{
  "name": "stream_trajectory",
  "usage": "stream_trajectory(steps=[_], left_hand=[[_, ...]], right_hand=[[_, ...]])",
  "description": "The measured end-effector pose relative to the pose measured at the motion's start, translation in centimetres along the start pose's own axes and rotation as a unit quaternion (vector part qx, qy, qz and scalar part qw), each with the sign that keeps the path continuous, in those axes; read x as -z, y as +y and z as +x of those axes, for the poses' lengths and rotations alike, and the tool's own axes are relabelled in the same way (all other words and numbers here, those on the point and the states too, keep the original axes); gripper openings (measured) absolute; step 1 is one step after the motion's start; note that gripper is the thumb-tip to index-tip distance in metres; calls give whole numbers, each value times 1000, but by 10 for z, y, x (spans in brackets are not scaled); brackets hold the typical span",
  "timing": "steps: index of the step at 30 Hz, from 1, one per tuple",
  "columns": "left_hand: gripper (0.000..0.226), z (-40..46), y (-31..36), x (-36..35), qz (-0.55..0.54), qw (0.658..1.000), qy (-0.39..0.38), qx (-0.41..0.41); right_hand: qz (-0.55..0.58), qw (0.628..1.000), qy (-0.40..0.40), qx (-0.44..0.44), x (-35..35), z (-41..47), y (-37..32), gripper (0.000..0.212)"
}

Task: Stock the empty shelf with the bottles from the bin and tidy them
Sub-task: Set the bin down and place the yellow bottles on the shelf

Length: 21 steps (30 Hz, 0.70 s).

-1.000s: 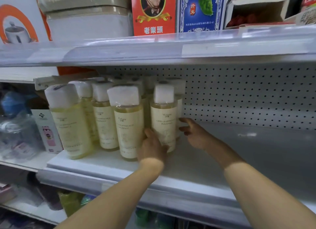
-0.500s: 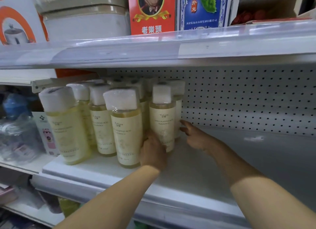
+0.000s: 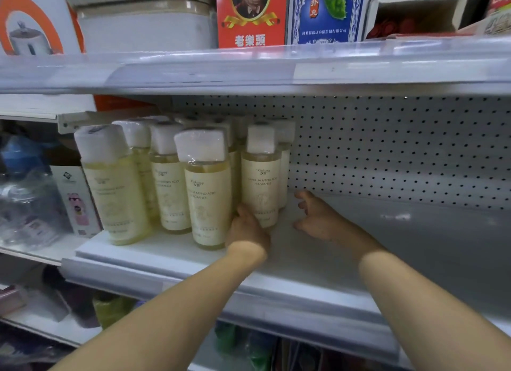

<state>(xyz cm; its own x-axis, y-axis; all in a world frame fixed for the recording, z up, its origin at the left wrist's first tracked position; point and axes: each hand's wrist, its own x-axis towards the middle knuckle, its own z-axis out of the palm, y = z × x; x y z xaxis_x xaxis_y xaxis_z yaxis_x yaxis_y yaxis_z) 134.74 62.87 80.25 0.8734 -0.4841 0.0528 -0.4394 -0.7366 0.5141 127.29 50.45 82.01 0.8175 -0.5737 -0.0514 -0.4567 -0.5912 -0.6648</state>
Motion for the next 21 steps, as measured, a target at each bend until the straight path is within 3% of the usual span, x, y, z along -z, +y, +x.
stream_trajectory(steps=[4, 9, 15, 21], left_hand=[[63, -24, -11, 15, 87, 995, -30, -39], [30, -60, -33, 41, 153, 980, 29, -122], [42, -104, -66, 67, 164, 969, 35, -181], [51, -147, -119, 73, 173, 964, 19, -199]], right_hand=[[-105, 994, 16, 22, -3, -34, -10, 72], [-213, 976, 35, 10, -14, -81, -30, 76], [-270, 959, 72, 38, -36, -144, -46, 64], [-283, 955, 72, 57, -76, -204, -64, 71]])
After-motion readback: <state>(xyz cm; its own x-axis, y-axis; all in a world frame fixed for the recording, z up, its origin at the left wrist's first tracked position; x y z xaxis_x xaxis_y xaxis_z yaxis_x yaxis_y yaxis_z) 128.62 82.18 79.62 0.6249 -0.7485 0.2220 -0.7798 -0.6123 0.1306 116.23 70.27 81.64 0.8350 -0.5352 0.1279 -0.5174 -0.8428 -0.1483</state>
